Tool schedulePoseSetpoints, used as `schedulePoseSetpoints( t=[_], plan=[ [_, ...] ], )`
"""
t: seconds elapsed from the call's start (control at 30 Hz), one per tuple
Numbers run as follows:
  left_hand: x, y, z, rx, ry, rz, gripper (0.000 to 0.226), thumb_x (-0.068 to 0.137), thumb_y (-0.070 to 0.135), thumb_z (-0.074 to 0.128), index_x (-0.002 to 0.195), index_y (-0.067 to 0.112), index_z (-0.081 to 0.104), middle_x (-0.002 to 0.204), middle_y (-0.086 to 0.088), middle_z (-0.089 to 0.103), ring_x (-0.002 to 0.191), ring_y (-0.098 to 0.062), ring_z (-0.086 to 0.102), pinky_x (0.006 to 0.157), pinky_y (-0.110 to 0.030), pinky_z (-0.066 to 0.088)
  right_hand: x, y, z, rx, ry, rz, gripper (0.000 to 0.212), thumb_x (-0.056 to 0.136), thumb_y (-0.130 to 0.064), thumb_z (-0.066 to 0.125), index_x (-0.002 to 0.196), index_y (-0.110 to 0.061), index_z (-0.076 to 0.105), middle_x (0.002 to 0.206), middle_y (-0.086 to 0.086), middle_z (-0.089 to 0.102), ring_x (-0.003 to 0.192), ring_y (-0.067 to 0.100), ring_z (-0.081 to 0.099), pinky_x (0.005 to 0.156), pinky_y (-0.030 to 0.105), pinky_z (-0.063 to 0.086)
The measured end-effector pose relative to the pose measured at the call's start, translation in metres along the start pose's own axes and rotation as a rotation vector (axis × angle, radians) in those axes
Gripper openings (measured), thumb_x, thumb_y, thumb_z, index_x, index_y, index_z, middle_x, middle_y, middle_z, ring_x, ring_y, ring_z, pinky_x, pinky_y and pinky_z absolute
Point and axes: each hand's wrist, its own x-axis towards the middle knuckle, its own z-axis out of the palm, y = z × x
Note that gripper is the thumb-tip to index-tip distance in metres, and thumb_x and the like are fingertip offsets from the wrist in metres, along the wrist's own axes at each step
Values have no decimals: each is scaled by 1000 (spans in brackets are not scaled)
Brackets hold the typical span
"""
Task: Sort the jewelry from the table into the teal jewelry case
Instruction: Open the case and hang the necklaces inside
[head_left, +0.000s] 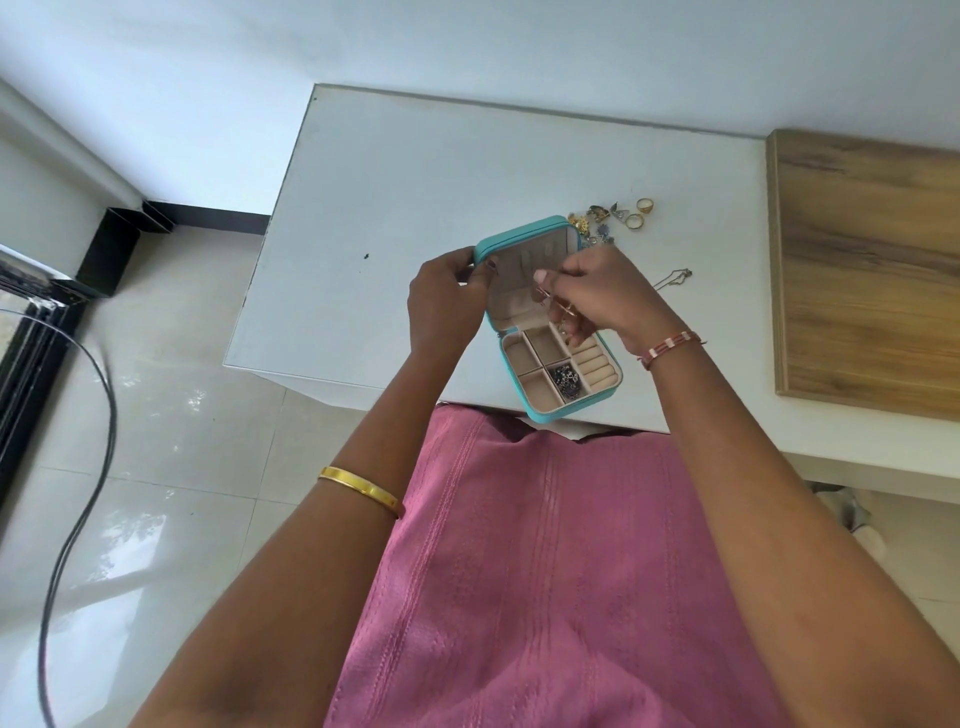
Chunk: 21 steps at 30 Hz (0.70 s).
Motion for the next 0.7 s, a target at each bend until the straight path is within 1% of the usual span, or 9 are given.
schedulePoseSetpoints(
  t=[0.07, 0.13, 0.2, 0.27, 0.33, 0.4, 0.5, 0.6, 0.7],
  plan=[
    [0, 1, 0, -1, -1, 3, 47, 74, 41, 53, 109, 16, 70, 95, -7, 73, 91, -26, 68, 83, -47, 55, -3, 3, -2, 197, -48, 84, 23, 94, -17, 53, 73, -8, 60, 56, 8, 55, 31, 7, 41, 35, 17, 40],
    [0, 1, -1, -2, -1, 3, 47, 74, 41, 52, 110, 16, 70, 96, -7, 73, 92, -26, 68, 83, -47, 55, -4, 7, -3, 283, -76, 136, 19, 92, -18, 56, 82, -4, 64, 48, 2, 54, 31, 6, 37, 34, 14, 34],
    [-1, 1, 0, -2, -3, 4, 47, 74, 41, 52, 110, 17, 70, 96, -6, 73, 92, -25, 68, 83, -47, 55, -4, 10, -3, 295, -79, 162, 20, 89, -21, 61, 91, -1, 66, 42, -3, 51, 30, 5, 34, 33, 13, 29],
    [-1, 2, 0, -3, -7, 3, 47, 74, 41, 52, 109, 17, 70, 96, -6, 73, 92, -25, 68, 84, -47, 55, -5, 10, -3, 265, -61, 164, 19, 87, -22, 63, 93, -4, 65, 39, -5, 49, 28, 4, 29, 31, 12, 23],
    [-1, 3, 0, -5, -9, 2, 46, 73, 41, 52, 109, 17, 70, 95, -7, 73, 92, -26, 68, 84, -47, 55, -4, 9, -3, 268, -47, 154, 15, 90, -21, 59, 92, -6, 62, 37, -5, 49, 26, 3, 26, 30, 10, 19],
    [-2, 4, 0, -5, -9, 3, 46, 73, 41, 53, 108, 17, 70, 95, -7, 73, 92, -26, 68, 83, -47, 55, -3, 9, -3, 297, -29, 152, 18, 94, -19, 52, 99, -4, 59, 36, -4, 49, 24, 4, 25, 31, 10, 17],
    [-2, 4, 1, -3, -10, 9, 48, 74, 41, 52, 110, 15, 69, 95, -7, 73, 91, -27, 68, 83, -48, 55, -2, 7, -3, 223, -2, 117, 15, 95, -15, 50, 99, -4, 59, 35, -2, 52, 23, 4, 27, 31, 9, 19],
    [-1, 5, 1, -1, -9, 8, 48, 74, 41, 52, 111, 15, 69, 95, -7, 73, 91, -26, 68, 83, -47, 55, 0, 6, -2, 103, 50, 64, 12, 93, -12, 53, 82, -11, 57, 38, 0, 56, 23, 7, 34, 30, 11, 28],
    [-1, 6, 1, 6, -13, 10, 48, 74, 42, 52, 110, 16, 69, 94, -6, 73, 91, -26, 68, 83, -47, 55, 2, 6, 2, -178, 123, -39, 12, 90, -12, 55, 81, -10, 63, 59, 5, 64, 36, 12, 52, 39, 18, 43]
  ],
)
